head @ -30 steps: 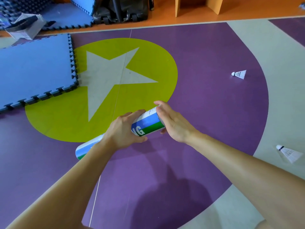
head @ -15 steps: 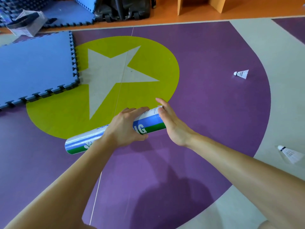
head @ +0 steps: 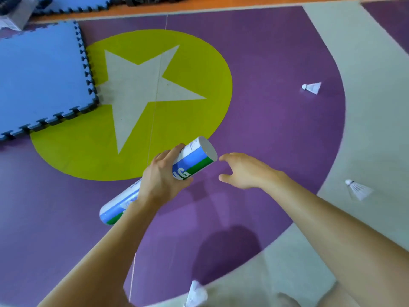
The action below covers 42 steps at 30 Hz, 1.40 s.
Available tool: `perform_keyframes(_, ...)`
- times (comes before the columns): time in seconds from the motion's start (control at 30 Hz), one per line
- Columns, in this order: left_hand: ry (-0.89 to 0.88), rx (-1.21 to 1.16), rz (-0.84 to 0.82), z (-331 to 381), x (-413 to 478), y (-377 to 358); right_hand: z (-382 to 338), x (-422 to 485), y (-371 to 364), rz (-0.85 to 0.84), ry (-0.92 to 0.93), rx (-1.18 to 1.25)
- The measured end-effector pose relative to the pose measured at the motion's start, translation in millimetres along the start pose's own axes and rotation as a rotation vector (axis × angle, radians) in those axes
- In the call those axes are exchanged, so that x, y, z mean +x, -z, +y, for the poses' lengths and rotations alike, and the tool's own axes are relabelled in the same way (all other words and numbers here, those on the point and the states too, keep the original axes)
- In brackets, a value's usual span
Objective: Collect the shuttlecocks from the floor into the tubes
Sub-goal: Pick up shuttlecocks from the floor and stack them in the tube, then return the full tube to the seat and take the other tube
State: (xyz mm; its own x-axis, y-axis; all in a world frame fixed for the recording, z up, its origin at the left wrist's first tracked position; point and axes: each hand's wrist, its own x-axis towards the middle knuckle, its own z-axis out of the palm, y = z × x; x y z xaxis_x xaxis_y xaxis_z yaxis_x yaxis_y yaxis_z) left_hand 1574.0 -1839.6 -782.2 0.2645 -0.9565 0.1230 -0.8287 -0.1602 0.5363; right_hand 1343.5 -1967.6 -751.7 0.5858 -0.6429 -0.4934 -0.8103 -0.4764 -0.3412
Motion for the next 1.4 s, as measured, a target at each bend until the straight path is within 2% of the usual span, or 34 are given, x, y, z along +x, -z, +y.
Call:
perform_keyframes(0.1,0.014,-0.021,-0.028,42.7,-5.8,38.1,-9.5,-31.8,41.5,-0.060,-0.062,-0.019)
perform_keyframes(0.23,0.012,0.012,-0.063,115.9,24.8,123.0,-15.7,-84.3,121.9,-0.021,-0.117,-0.013)
perform_keyframes(0.4,-0.028,-0.010,-0.214,222.7,65.2,248.6,-20.8,-173.6,248.8,-0.033,-0.176,0.061)
perform_keyframes(0.63,0.041,-0.039,-0.240,381.5,101.5,394.9,-30.3,-304.5,403.4,0.019,-0.238,0.185)
perform_keyframes(0.77,0.110,-0.086,-0.182,419.7,123.9,437.8,-24.4,-336.4,450.2,0.069,-0.208,0.195)
perform_keyframes(0.93,0.106,-0.153,-0.092,428.6,164.8,454.2,-17.5,-308.8,501.5,0.110,-0.158,0.196)
perform_keyframes(1.07,0.154,-0.172,-0.095,430.8,221.0,444.5,-8.9,-255.5,543.7,0.101,-0.148,0.200)
perform_keyframes(1.27,0.166,-0.206,-0.091,426.6,365.5,419.2,29.8,-149.8,622.6,0.126,-0.213,0.209)
perform_keyframes(1.4,0.090,-0.205,-0.106,435.1,478.9,414.8,52.7,-85.0,689.9,0.143,-0.270,0.220)
